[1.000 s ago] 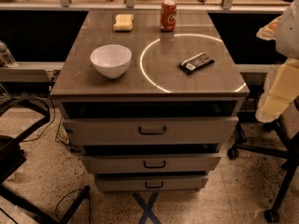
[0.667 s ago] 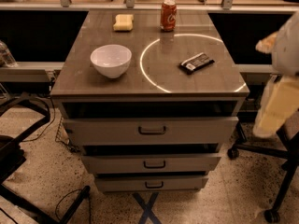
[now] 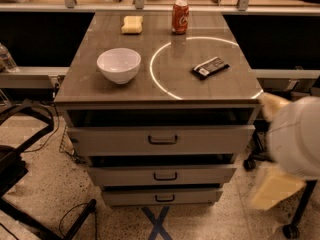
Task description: Open middle drawer
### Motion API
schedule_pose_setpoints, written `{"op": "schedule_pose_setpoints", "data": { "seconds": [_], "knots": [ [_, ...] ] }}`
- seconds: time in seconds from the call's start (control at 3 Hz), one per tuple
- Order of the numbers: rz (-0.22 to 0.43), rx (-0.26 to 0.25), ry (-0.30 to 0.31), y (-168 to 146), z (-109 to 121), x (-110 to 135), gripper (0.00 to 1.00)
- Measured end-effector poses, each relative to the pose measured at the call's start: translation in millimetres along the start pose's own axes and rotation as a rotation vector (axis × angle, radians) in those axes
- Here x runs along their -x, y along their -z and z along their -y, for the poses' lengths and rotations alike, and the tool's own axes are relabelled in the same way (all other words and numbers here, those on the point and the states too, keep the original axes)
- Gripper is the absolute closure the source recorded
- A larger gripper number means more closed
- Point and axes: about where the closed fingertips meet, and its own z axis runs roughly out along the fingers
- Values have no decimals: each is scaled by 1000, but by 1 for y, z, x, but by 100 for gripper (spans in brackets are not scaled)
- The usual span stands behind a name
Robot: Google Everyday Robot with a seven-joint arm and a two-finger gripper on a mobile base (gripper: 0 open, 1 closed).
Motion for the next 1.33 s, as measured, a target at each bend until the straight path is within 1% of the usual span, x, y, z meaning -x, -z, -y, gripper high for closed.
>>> {"op": "schedule_pose_setpoints", "data": {
  "seconds": [0.33, 0.67, 1.0, 1.33],
  "knots": [
    [21, 24, -3, -52, -43, 4, 0],
    [-1, 62, -3, -78, -71, -11, 0],
    [-4, 72, -4, -78, -73, -12, 0],
    [-31, 64, 10, -90, -76, -6, 0]
  ]
}}
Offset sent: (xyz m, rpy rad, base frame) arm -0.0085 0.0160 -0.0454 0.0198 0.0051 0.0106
